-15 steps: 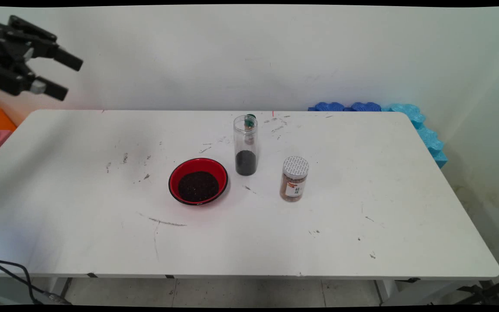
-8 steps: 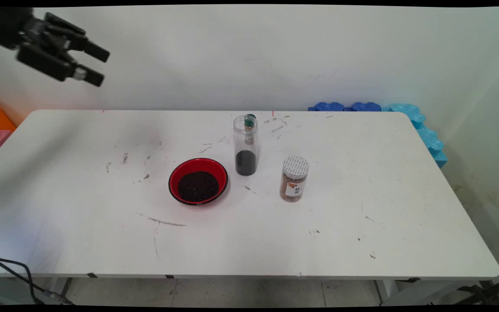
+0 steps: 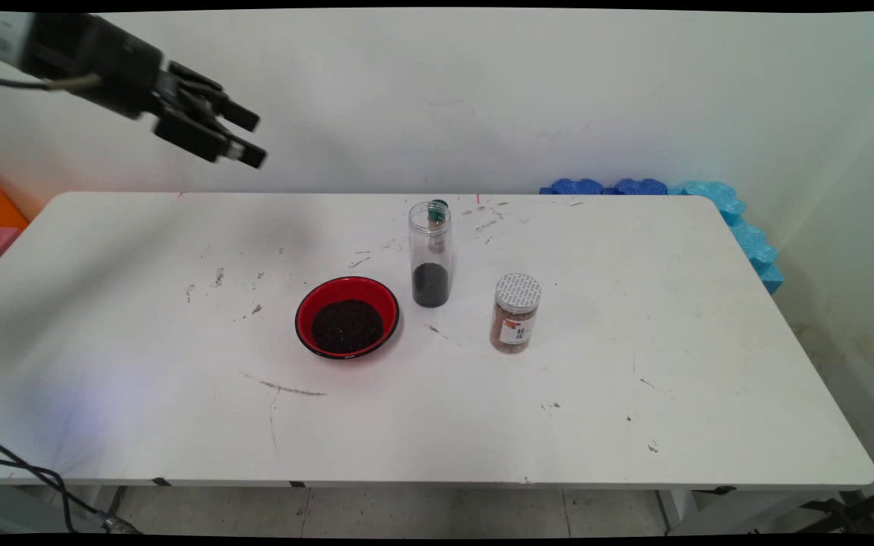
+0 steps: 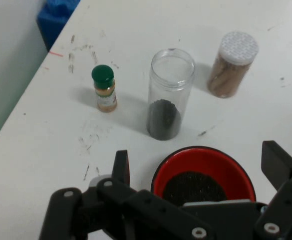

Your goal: Pick up the black seasoning powder from the table

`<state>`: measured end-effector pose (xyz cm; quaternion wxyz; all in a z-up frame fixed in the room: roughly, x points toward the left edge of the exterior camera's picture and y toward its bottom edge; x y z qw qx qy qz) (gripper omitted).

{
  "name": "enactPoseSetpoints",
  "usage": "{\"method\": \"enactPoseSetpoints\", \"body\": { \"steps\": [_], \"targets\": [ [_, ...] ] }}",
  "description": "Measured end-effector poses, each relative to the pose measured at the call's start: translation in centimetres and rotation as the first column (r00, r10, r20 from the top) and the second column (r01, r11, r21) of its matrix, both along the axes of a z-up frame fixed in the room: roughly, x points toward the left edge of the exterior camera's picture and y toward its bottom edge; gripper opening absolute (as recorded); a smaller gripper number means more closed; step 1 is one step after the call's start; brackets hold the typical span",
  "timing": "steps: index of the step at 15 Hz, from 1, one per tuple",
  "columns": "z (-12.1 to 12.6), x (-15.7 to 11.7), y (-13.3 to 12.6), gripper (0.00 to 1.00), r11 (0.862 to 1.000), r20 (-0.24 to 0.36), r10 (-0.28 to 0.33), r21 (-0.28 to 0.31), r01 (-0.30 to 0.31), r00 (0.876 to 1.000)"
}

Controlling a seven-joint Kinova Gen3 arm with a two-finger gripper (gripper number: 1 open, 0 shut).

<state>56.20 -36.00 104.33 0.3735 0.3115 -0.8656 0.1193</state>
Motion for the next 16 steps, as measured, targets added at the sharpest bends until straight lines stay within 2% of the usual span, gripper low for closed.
{"method": "enactPoseSetpoints", "body": {
  "steps": [6,12,16],
  "targets": [
    [-4.9,-3.8,-2.9,1.0,1.0,0.02,0.007,0.008,-0.007,1.0],
    [-10.0,-8.4,-6.1,1.0,0.999,0.035,-0.038,0.01,0.038,0.999],
    [-12.5,-10.7,-7.6,1.0,0.999,0.036,-0.038,0.018,0.038,0.999]
  ]
}}
